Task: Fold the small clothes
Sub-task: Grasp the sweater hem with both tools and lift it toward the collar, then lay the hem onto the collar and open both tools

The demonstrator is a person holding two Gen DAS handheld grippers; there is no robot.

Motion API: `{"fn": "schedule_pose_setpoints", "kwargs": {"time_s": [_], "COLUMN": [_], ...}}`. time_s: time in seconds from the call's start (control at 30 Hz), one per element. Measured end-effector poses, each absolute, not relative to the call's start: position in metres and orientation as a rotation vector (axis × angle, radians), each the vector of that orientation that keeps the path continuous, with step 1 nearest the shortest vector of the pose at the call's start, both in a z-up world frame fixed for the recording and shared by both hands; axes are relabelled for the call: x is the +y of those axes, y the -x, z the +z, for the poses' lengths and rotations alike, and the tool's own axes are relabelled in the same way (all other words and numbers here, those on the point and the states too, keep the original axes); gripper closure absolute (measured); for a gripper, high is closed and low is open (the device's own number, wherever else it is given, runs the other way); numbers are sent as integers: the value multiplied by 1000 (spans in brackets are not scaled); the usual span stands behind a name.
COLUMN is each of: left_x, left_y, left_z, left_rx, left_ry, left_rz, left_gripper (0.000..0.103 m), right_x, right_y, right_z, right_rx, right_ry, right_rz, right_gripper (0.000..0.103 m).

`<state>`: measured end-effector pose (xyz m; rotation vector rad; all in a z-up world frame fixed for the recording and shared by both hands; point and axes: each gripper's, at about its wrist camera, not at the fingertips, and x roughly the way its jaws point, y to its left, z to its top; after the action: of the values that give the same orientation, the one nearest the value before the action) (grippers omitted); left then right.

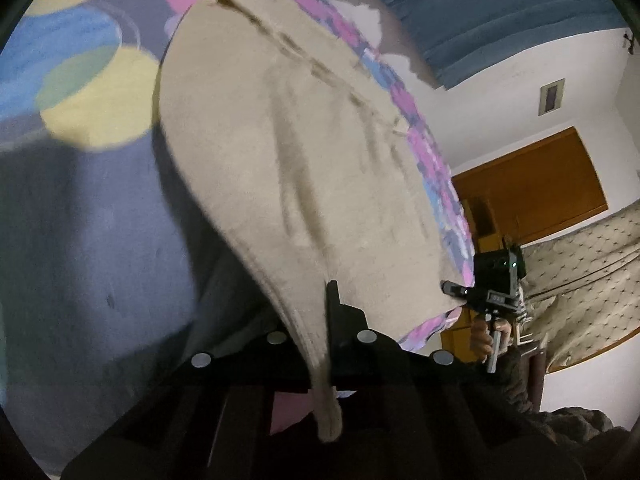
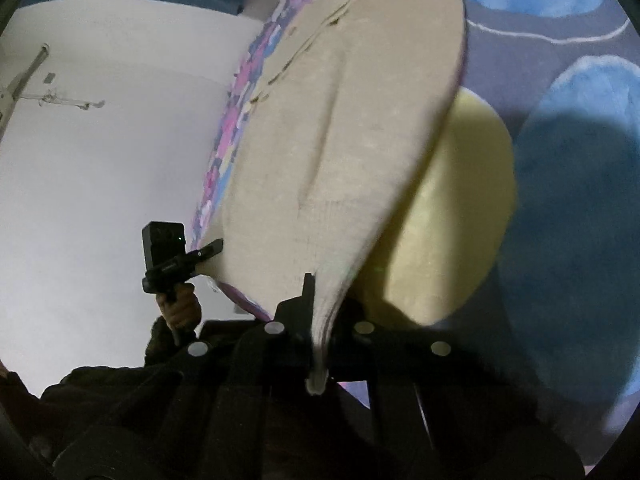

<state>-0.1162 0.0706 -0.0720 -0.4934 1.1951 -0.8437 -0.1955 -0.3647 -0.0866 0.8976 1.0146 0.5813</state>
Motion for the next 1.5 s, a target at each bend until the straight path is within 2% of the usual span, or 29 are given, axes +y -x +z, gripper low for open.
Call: {"fn": "schedule_pose_setpoints", "kwargs": {"time_s": [0.17,0.3,0.4,0.63,0.77,0.93,0.97,1.0,1.03,1.07,1.1,1.13,1.17,1.5], "left_x": [79,74,66,36,25,8,8,10,16,22,27,33,37,26], "left_y": [90,41,-8,-134,-177,-196,-193,-191,-183,-177,-173,-167,-166,-197], "left_z": [-24,9,19,-25,-62,-78,-76,-74,-69,-64,-59,-53,-50,-64], "left_rx": [1058,950,910,956,1028,1065,1062,1052,1026,998,975,945,930,995], "left_ry": [562,608,632,613,584,463,439,431,423,414,410,401,393,283], "left_rz": [-896,-931,-921,-804,-758,-764,-768,-775,-787,-795,-800,-803,-800,-717], "left_gripper": [99,99,99,99,99,95,93,88,79,74,63,57,55,55], "right_x": [-383,-408,-428,-457,-469,-483,-484,-485,-487,-489,-492,-494,-497,-495], "right_y": [181,132,83,-39,-82,-105,-105,-103,-100,-96,-92,-89,-86,-119], "right_z": [-36,0,4,-40,-79,-113,-115,-114,-110,-105,-99,-95,-90,-92], "right_rx": [819,682,649,726,786,849,845,837,825,812,797,791,786,873], "right_ry": [-928,-968,-994,-1094,-1130,-1153,-1179,-1188,-1183,-1164,-1136,-1114,-1073,-896], "right_rz": [616,639,644,545,465,361,378,397,410,414,414,407,385,299], "right_gripper": [99,99,99,99,99,97,95,88,83,72,63,60,56,55]}}
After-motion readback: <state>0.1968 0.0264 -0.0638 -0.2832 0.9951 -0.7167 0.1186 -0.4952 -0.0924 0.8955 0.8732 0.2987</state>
